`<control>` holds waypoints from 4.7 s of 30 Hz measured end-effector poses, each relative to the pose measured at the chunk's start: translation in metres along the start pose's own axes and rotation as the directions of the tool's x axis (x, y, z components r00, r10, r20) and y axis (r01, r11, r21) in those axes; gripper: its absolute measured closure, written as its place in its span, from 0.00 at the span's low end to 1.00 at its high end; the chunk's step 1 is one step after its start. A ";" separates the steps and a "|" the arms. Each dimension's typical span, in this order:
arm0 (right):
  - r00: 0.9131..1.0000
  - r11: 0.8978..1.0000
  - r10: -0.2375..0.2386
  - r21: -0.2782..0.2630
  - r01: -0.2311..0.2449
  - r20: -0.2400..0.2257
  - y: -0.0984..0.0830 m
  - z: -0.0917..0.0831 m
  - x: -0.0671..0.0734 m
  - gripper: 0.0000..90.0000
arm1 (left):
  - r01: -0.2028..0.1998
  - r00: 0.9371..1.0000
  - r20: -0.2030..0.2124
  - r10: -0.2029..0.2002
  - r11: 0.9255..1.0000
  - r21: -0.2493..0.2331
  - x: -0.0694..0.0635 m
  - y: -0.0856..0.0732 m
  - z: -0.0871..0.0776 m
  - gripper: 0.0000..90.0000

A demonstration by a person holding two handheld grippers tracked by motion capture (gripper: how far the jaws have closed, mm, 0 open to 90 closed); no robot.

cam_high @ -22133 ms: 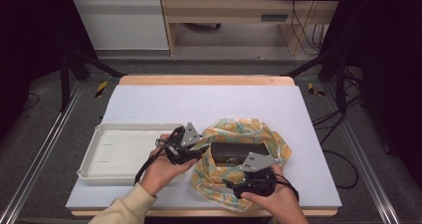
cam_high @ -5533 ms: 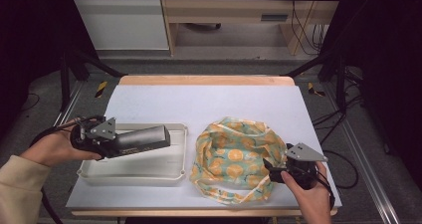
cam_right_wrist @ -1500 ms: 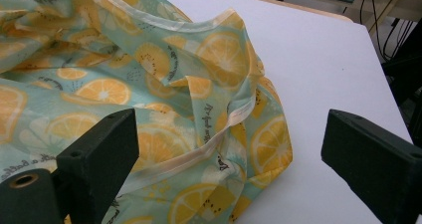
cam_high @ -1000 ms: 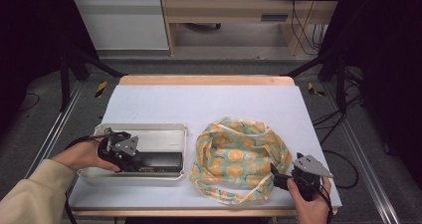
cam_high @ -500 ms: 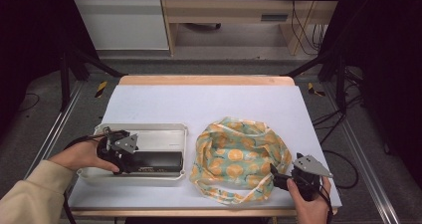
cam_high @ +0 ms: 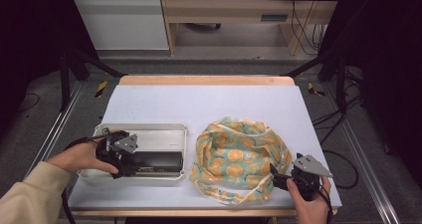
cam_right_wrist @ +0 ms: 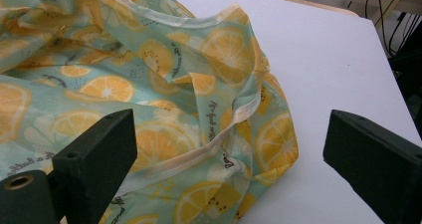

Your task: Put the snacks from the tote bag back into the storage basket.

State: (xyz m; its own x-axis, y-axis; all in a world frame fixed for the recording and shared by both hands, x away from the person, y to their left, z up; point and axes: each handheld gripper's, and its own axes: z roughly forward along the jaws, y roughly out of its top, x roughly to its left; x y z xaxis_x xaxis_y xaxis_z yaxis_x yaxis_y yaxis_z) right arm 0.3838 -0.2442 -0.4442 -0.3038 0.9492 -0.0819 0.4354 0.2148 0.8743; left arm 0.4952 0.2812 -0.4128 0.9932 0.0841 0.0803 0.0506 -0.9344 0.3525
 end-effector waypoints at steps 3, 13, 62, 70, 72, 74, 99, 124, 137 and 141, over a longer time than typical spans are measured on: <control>1.000 1.000 -0.001 0.001 0.001 -0.001 0.000 0.000 0.000 0.08 | 0.009 1.000 0.001 -0.009 1.000 -0.007 -0.001 0.001 0.000 0.07; 1.000 1.000 -0.003 0.004 0.003 0.000 0.000 0.001 0.000 0.08 | 0.043 0.999 -0.002 -0.043 0.998 -0.036 -0.005 0.006 -0.006 0.07; 1.000 1.000 -0.004 0.013 0.004 -0.002 0.000 0.001 0.001 0.07 | 0.238 0.940 -0.166 -0.298 0.921 -0.307 -0.028 0.052 -0.045 0.09; 1.000 1.000 -0.004 0.013 0.005 -0.003 0.000 0.001 0.001 0.07 | 0.273 0.905 -0.230 -0.358 0.902 -0.334 -0.031 0.065 -0.046 0.09; 1.000 1.000 -0.004 0.012 0.004 -0.003 0.000 0.001 0.001 0.07 | 0.285 0.894 -0.237 -0.380 0.892 -0.352 -0.031 0.069 -0.045 0.09; 1.000 1.000 -0.004 0.013 0.004 -0.003 0.000 0.001 0.001 0.07 | 0.290 0.885 -0.247 -0.394 0.883 -0.368 -0.031 0.072 -0.043 0.09; 1.000 1.000 -0.010 0.011 0.010 -0.005 0.000 0.000 0.001 0.07 | 0.388 0.788 -0.240 -0.568 0.759 -0.523 -0.013 0.073 -0.028 0.09; 1.000 1.000 -0.015 0.017 0.015 -0.011 0.001 0.002 0.003 0.07 | 0.488 0.675 -0.256 -0.692 0.679 -0.549 0.006 -0.009 -0.027 0.08; 1.000 1.000 -0.014 0.016 0.015 -0.016 0.001 0.002 0.003 0.07 | 0.537 0.610 -0.292 -0.736 0.656 -0.530 0.012 -0.041 -0.027 0.08; 1.000 1.000 -0.014 0.017 0.015 -0.017 0.001 0.002 0.003 0.07 | 0.554 0.593 -0.310 -0.743 0.656 -0.512 0.012 -0.048 -0.027 0.08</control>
State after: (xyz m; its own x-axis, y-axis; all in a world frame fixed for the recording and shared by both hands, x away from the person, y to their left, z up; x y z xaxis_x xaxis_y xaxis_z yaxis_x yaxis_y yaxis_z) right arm 0.3853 -0.2407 -0.4448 -0.3244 0.9420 -0.0864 0.4454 0.2327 0.8646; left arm 0.5019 0.3363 -0.4033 0.5193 0.8513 0.0745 0.5298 -0.3891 0.7536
